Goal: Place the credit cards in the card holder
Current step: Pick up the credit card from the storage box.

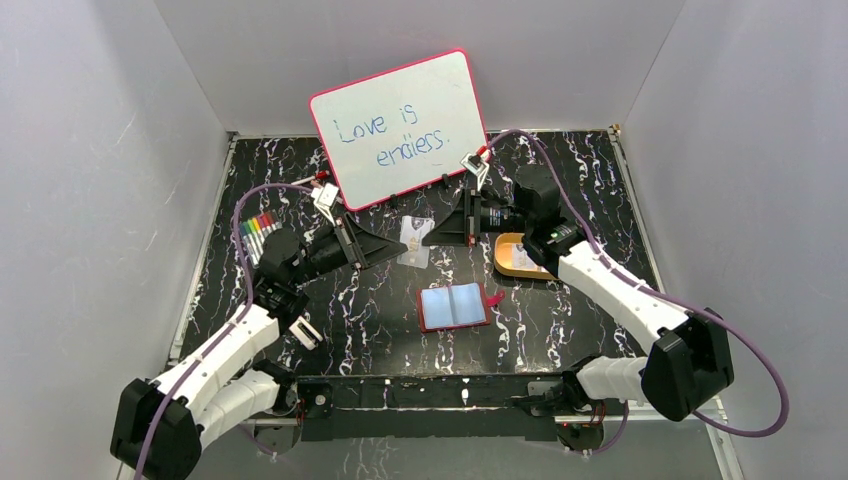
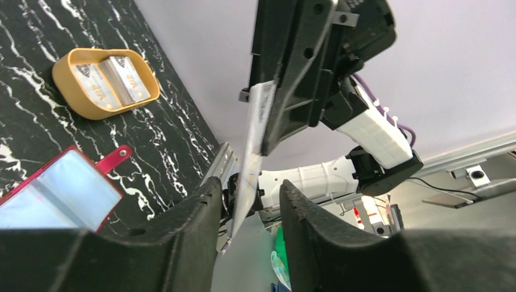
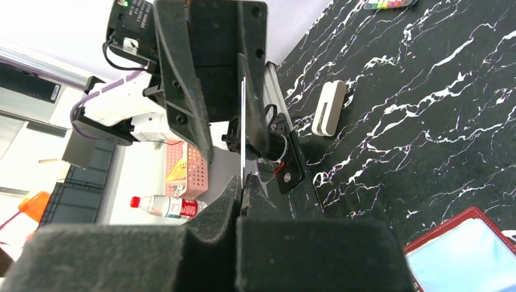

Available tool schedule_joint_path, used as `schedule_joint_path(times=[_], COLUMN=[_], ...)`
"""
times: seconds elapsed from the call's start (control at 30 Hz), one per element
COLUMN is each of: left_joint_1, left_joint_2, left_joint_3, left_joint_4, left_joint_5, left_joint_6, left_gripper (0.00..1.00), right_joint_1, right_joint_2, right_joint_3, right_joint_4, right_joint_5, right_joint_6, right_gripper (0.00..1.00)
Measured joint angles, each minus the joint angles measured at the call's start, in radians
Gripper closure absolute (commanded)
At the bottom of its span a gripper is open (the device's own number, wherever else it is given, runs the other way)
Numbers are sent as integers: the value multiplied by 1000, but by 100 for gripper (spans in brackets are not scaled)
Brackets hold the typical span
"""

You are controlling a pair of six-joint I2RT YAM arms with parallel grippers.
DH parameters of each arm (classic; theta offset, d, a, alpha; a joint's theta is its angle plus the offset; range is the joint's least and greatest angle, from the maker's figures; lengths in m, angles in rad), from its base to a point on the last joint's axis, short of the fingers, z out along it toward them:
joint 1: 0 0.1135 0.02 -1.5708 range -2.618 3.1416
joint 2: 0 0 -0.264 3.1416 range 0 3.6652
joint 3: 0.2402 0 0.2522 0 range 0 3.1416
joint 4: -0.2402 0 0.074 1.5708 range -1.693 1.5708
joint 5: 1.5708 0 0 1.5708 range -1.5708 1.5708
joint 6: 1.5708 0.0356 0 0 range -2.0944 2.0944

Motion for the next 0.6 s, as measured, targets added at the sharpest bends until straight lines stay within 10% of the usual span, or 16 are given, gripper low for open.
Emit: schedule_joint_path(times=[0.6], left_joint_1=[0], left_joint_2=[37], left_joint_3=[-2], left_joint_4=[172], left_joint_5=[-25], left_joint_6=[-105], left_gripper=[81], right_joint_1=[0], right_joint_2=[-56], right_joint_3=[-12], right_joint_4=[-63], right_joint_5=[-100], right_joint_6=[-83], right_gripper=[100])
